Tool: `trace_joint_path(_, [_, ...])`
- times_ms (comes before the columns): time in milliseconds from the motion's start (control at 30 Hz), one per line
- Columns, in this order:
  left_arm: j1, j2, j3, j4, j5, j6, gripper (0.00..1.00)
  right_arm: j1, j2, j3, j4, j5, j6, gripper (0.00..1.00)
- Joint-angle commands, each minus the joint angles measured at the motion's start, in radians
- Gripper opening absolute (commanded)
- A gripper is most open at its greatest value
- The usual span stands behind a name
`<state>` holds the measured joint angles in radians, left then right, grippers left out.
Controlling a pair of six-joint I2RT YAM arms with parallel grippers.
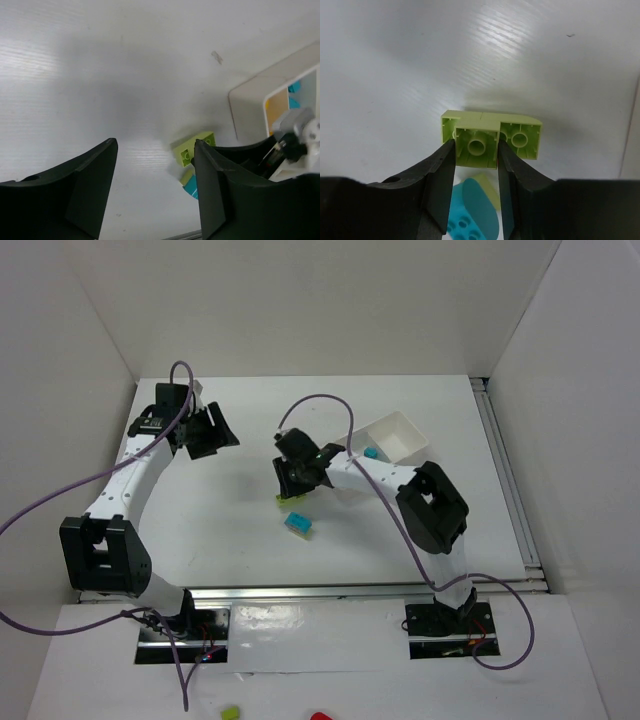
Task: Sort the legos into containers by color
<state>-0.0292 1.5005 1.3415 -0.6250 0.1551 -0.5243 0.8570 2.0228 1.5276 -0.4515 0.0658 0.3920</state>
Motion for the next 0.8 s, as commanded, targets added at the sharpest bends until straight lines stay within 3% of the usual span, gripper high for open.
trace_joint_path(0, [0.005,-0.029,-0.057,0.125,0.216,0.084,0.73,-0.14,-0.131,0.051,0.022,-0.262,-0.008,0.19])
trace_joint_path(100, [-0.032,-0.049,-0.077,0.192,0.329,0.128,0.81,-0.264,-0.17,0.072,0.011,-0.506,0.005,0.19])
trace_joint_path(200, [-0.078,-0.071,-0.087,0.212,0.417,0.22,0.87,-0.337,-0.182,0.086,-0.003,-0.639,0.027,0.19])
trace_joint_path(333, [-0.222,-0.08,-0.065,0.212,0.405,0.328,0.89,-0.372,-0.203,0.072,0.022,-0.796,0.079,0.19])
trace_joint_path(500, [-0.313,-0.089,-0.074,0.241,0.319,0.363,0.88,-0.392,-0.225,0.02,0.14,-0.917,0.156,0.19])
trace_joint_path(767, [-0.313,-0.089,-0.074,0.251,0.285,0.363,0.86,-0.401,-0.225,0.008,0.142,-0.926,0.165,0.19])
